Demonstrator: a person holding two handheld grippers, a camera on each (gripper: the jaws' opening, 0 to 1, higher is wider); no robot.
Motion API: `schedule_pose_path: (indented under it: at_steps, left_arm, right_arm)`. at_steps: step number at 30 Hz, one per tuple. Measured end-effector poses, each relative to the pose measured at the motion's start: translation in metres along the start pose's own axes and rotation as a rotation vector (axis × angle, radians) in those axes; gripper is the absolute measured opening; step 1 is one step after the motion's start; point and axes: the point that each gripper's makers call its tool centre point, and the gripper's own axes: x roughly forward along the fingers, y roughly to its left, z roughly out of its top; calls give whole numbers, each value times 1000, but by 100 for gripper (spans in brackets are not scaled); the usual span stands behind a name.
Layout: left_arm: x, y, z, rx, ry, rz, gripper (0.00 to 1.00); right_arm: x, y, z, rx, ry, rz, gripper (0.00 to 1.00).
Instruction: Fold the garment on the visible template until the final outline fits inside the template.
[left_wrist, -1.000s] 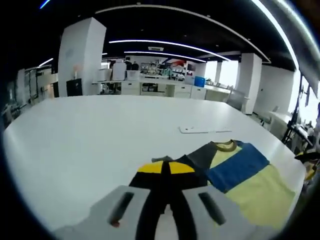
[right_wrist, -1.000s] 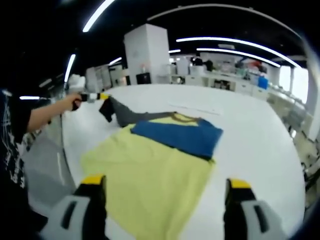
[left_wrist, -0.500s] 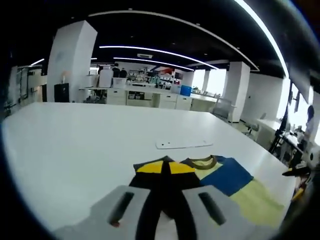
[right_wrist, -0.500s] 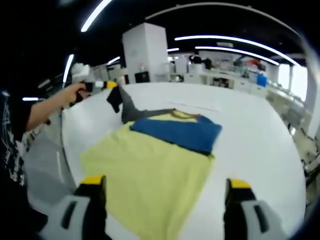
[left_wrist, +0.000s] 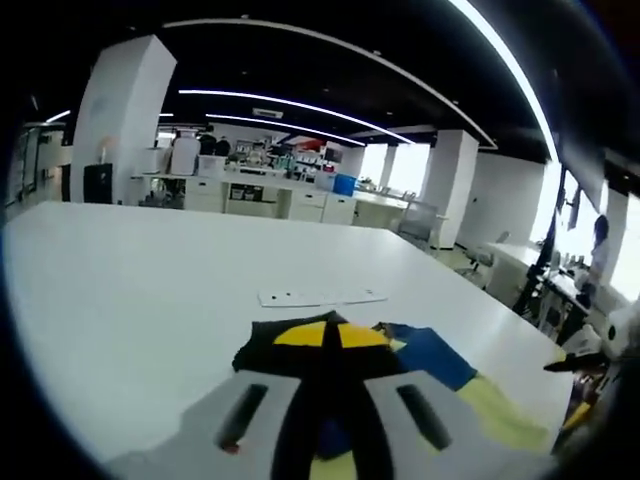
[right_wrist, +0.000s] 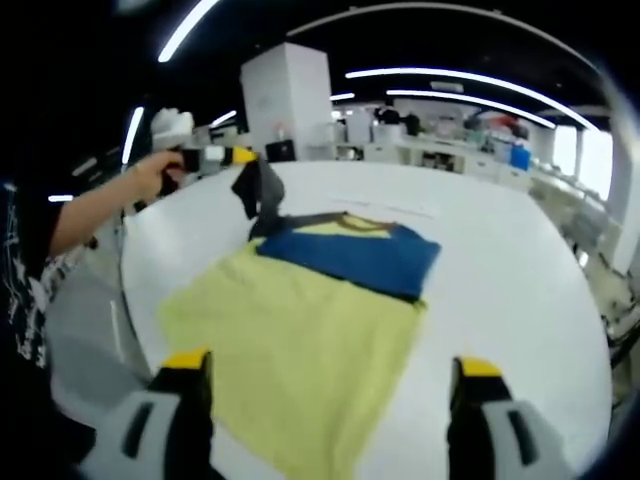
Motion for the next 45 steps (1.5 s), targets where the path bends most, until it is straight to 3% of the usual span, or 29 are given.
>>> schedule_pose_path:
  at_steps: [11, 15, 20, 23, 33, 45]
  left_arm:
    - [28, -33, -36, -44, 63, -48, 0]
    - [32, -46, -54, -70, 100, -58, 0]
    - [37, -54, -65, -96, 118, -75, 0]
    - [41, -55, -69, -91, 127, -86, 0]
    - [36, -85, -95, -46, 202, -166, 0]
    - [32, -101, -125, 3, 282, -224, 0]
  right_arm:
    - [-2, -3, -12, 14, 26, -11, 99]
    - [-3, -5, -14, 22, 31, -18, 99]
    - [-2, -3, -17, 28, 38, -17, 99]
    - [0, -3, -18, 29, 43, -12, 99]
    - [3, 0, -19, 26, 52, -5, 99]
    - [1, 0, -21, 30, 55, -10, 99]
